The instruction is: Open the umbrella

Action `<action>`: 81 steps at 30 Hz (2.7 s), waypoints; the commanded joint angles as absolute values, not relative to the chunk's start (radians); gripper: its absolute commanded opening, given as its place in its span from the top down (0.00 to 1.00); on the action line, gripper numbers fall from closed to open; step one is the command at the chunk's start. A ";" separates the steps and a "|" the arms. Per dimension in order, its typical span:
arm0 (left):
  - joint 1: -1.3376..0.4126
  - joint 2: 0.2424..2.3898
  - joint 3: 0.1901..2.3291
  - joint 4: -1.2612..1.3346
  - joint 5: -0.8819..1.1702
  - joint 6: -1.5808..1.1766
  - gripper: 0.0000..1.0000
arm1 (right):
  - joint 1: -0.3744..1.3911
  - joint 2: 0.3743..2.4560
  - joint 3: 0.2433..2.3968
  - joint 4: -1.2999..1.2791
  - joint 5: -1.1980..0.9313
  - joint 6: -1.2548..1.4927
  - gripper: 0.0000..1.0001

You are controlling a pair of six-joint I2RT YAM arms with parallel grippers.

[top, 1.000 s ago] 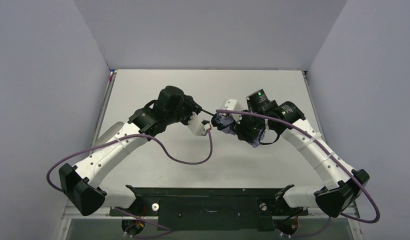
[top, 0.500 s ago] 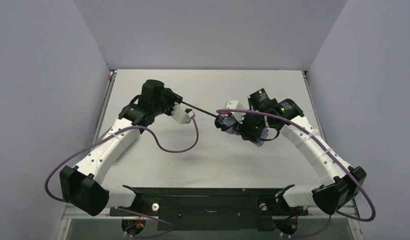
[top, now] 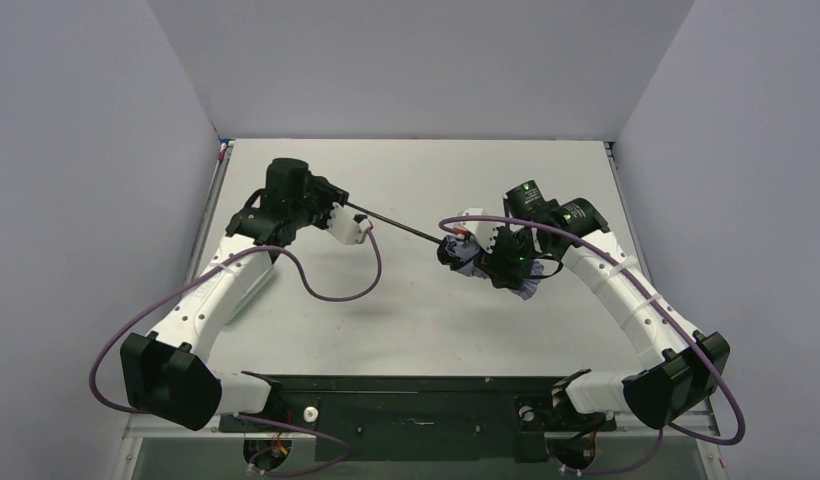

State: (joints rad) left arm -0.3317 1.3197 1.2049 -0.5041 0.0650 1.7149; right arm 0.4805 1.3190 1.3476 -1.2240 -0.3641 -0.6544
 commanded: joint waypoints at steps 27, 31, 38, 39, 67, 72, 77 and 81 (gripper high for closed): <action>-0.513 1.287 1.384 -0.531 0.519 1.454 0.03 | 0.428 1.370 1.521 -1.180 -0.537 -0.446 1.00; -0.522 1.266 1.412 -0.513 0.607 1.233 0.03 | 0.382 1.364 1.543 -1.095 -0.595 -0.341 1.00; -0.529 1.275 1.441 -0.262 0.524 0.629 0.03 | 0.316 1.327 1.527 -0.814 -0.629 -0.085 1.00; -0.527 1.287 1.481 -0.240 0.491 0.485 0.03 | 0.315 1.323 1.525 -0.789 -0.638 -0.042 1.00; -0.516 1.504 1.452 0.315 0.414 -0.853 0.03 | 0.678 1.159 1.310 -0.300 0.145 0.170 1.00; -0.525 1.530 1.460 0.311 0.394 -0.869 0.03 | 0.754 1.163 1.282 -0.277 0.249 0.107 1.00; -0.526 1.552 1.422 0.406 0.442 -0.925 0.03 | 0.793 1.177 1.277 -0.266 0.299 0.075 1.00; -0.534 1.549 1.381 0.521 0.489 -0.966 0.03 | 0.794 1.182 1.274 -0.264 0.301 0.068 1.00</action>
